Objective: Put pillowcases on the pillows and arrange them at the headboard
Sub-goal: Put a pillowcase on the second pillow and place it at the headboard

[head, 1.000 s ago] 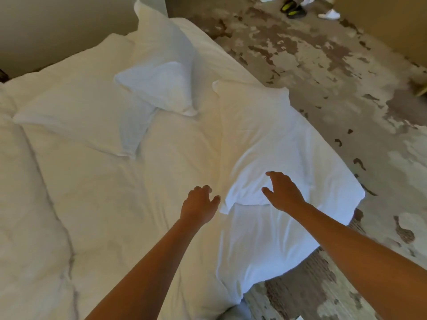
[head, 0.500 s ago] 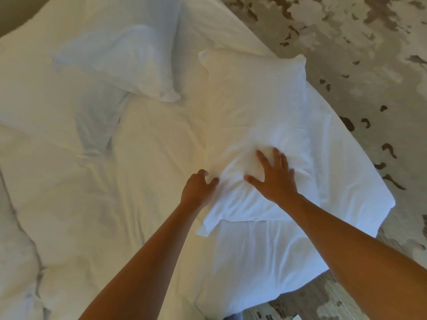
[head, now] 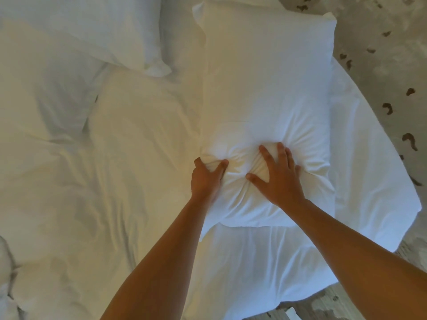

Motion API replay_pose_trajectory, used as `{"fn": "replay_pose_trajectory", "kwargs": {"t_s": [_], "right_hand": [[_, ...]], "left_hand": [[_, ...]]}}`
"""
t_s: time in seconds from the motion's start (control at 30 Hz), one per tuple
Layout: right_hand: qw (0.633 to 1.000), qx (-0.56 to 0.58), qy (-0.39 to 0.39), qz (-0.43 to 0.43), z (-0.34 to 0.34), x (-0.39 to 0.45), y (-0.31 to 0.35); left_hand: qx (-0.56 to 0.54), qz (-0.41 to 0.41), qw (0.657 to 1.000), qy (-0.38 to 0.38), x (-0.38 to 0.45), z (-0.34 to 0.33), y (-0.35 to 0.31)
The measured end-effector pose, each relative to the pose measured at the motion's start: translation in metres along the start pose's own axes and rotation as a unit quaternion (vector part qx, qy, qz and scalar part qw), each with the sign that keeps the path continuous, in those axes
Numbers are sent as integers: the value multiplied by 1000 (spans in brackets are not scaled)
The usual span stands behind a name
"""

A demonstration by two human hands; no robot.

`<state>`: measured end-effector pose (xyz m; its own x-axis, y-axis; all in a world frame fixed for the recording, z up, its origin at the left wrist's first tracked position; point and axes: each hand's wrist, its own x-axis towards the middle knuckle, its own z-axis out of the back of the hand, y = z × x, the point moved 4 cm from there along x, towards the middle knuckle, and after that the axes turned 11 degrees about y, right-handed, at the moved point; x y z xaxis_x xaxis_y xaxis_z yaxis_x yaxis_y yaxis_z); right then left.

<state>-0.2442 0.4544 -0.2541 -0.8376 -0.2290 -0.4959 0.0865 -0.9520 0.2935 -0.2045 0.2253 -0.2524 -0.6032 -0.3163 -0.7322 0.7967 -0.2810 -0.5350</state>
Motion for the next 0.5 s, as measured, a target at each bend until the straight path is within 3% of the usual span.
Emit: {"fn": "replay_pose_trajectory", "kwargs": {"t_s": [0.23,0.5], "right_hand": [[1000,-12,8,-19,10,-15,9],[995,81,46,-37,64,-85,37]], "left_hand": [[6,-39,999,4,-6,6,-1],[84,-166,982,26,-92,59,-45]]}}
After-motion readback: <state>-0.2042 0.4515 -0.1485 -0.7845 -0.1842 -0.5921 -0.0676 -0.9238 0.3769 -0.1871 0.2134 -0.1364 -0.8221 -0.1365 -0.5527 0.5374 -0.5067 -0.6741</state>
